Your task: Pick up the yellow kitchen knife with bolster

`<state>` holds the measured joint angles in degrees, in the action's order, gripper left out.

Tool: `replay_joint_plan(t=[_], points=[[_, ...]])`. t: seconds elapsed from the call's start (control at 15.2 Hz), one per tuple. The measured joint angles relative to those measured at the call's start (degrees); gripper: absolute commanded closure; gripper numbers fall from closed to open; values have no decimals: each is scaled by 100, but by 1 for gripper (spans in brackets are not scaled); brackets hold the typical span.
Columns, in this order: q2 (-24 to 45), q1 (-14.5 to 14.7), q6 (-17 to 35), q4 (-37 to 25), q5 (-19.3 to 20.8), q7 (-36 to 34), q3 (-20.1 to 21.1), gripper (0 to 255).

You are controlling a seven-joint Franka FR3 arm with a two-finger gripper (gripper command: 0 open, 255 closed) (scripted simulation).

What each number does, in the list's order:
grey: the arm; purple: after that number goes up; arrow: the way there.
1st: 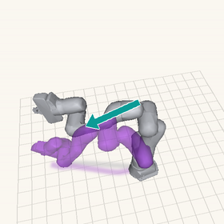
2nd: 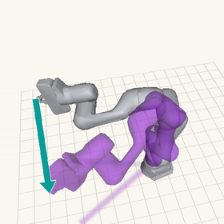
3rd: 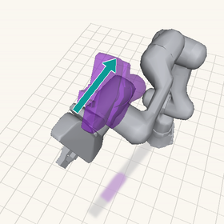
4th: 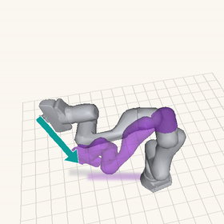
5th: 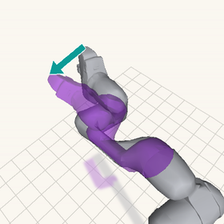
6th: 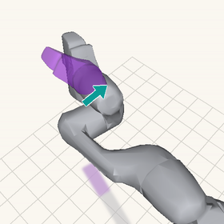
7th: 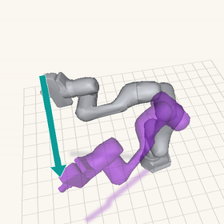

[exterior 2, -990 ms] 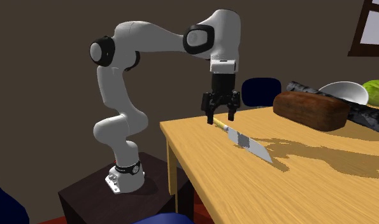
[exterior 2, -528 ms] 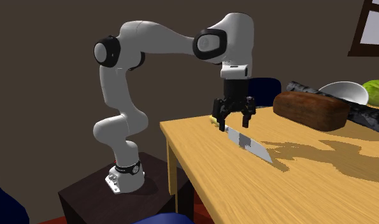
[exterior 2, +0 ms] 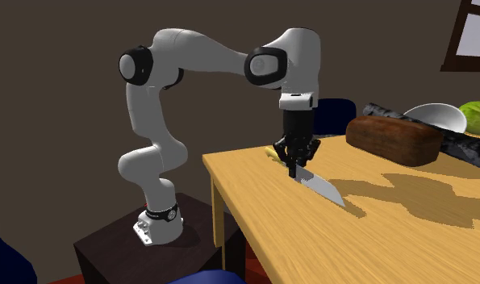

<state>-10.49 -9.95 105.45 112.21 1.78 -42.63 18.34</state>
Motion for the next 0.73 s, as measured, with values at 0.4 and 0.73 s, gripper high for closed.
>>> replay_joint_plan(t=[0.4,0.73], points=[[-1,1,5,1,0,-1,1,255],[-2,-6,-215,-218,-2,22,-9,255]])
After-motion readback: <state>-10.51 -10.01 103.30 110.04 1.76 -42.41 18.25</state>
